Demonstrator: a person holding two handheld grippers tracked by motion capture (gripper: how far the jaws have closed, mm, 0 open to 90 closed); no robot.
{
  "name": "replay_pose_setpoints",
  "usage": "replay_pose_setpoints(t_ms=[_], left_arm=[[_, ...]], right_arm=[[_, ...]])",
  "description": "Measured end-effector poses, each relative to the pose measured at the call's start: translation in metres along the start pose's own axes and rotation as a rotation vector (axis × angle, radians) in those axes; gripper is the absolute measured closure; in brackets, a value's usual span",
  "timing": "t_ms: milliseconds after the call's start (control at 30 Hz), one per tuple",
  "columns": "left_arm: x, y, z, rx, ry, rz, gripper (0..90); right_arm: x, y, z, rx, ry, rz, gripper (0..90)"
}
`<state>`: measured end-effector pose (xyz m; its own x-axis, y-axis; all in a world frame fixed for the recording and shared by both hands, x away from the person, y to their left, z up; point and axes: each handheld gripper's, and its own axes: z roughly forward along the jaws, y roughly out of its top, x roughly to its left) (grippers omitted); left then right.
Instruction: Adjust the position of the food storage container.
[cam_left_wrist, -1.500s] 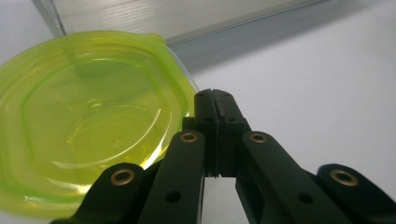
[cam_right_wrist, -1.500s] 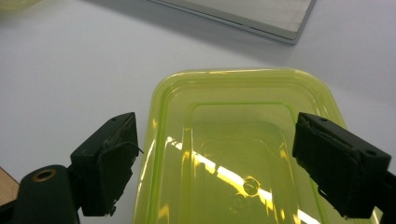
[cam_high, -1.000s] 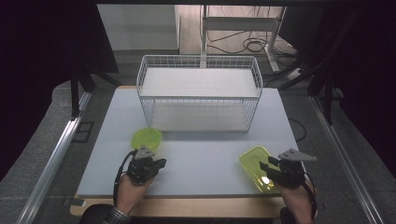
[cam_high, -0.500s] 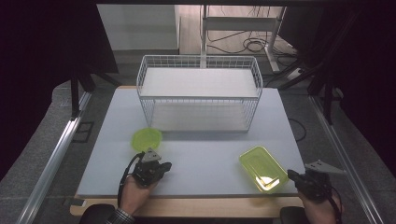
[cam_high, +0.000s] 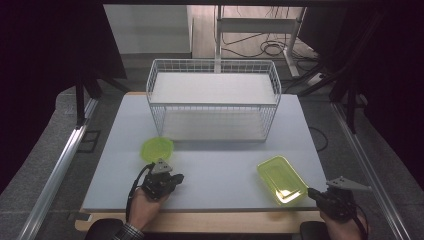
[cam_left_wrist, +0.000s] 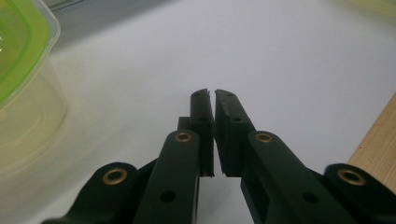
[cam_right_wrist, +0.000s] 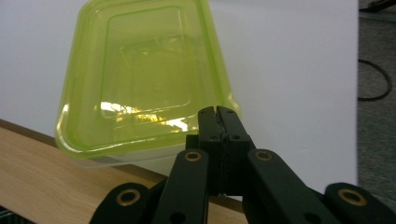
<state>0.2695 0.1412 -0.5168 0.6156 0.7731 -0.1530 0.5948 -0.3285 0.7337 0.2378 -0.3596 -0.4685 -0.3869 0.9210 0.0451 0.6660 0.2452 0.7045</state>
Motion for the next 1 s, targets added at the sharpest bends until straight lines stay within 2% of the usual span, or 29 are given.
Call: replay_pose_setpoints(t_ms=[200,433,633,1000], left_arm=[[0.000,0.000,0.000,-0.001,-0.001,-0.002,86.6],[-0.002,0.002,0.005,0.005,-0.018,0.005,86.6],[-0.005,0.005,0.009,0.012,-0.031,0.021,86.6],[-0.006,0.007,0.013,0.013,-0.043,0.025,86.6]], right_arm=[[0.003,-0.003,0.000,0.039,0.004,-0.004,88.4],[-0.003,-0.003,0.006,0.015,-0.010,0.016,87.4],[-0.007,0.011,0.017,0.007,-0.019,0.005,87.2],[-0.012,0.036,0.047,0.020,-0.010,-0.005,87.2]])
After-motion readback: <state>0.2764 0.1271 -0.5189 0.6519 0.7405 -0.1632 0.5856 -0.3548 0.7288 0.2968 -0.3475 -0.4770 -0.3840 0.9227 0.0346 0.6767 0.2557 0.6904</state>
